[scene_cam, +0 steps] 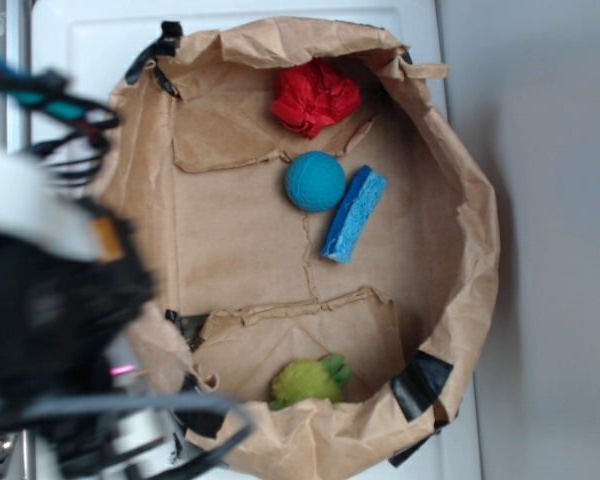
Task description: Grab the red paper.
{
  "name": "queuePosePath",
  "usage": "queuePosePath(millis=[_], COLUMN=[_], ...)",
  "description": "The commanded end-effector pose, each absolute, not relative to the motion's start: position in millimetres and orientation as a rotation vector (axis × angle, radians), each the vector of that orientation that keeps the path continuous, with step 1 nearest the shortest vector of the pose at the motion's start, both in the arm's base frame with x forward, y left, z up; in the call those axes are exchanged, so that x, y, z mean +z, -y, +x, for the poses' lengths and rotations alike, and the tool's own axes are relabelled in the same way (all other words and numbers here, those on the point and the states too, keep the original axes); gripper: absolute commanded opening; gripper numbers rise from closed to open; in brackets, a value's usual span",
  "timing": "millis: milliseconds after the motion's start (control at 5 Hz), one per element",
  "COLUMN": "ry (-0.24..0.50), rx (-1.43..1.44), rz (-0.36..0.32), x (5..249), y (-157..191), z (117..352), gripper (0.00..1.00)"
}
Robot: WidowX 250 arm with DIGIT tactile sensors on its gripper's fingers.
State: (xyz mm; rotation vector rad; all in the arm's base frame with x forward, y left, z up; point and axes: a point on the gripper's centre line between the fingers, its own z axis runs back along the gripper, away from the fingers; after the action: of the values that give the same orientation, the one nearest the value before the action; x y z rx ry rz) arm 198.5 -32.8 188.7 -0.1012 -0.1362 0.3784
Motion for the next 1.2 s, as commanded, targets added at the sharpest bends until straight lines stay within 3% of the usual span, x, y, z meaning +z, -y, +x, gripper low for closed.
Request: queuePosePath(millis=[0, 600, 800, 1000], ry=[0.397, 0.397, 0.390, 0.383], rx=[0.566, 0.566, 0.575, 0.508], rz=[0.005, 0.005, -0.027, 0.000], x=[143, 143, 120, 97], y=[4, 4, -22, -40], z=[291, 291, 289, 279], gripper=[1.00, 1.00, 1.00, 1.00])
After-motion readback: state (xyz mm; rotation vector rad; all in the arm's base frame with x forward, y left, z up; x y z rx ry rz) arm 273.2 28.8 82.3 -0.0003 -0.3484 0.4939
